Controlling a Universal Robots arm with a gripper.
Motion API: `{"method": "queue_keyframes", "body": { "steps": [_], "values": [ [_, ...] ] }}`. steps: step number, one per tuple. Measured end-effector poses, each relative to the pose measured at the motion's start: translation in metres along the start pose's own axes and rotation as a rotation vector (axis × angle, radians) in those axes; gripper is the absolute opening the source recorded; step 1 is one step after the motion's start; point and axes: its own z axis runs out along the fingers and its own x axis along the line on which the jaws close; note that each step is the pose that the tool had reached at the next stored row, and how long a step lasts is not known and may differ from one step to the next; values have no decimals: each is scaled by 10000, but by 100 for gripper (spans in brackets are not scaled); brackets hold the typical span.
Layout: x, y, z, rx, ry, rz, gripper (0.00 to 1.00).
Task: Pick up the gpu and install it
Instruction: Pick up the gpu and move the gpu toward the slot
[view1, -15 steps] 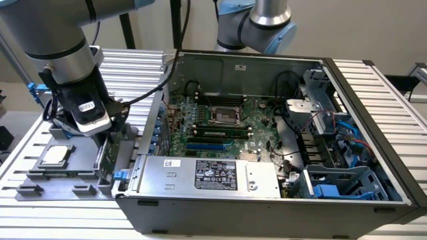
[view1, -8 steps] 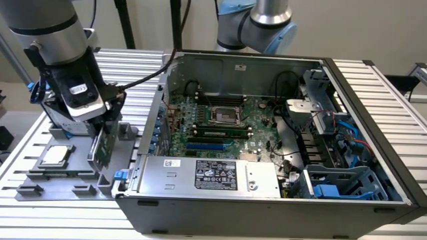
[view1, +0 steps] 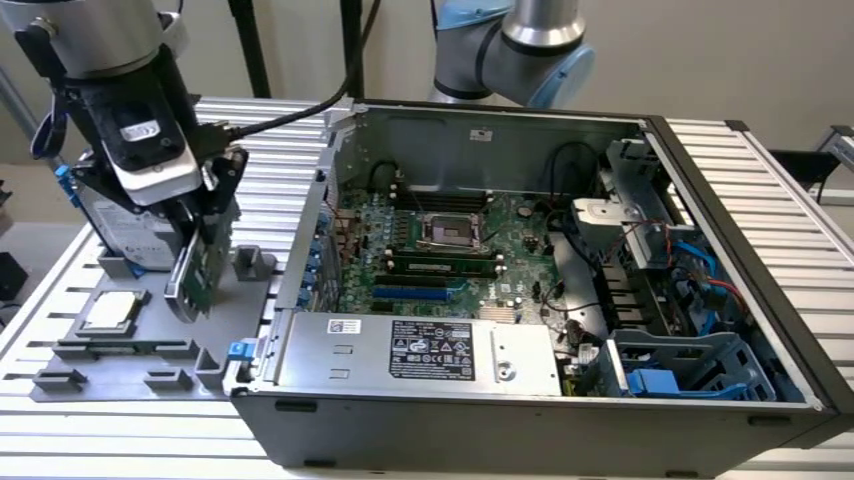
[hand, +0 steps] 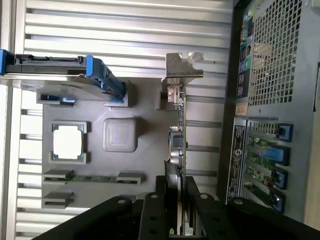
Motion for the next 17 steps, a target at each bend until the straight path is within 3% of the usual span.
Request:
{"method": "queue_keyframes", "body": {
  "steps": [10, 17],
  "values": [
    [-100, 10, -452, -1, 13, 0, 27],
    [-349, 7, -767, -8, 119, 5, 27]
  ]
}}
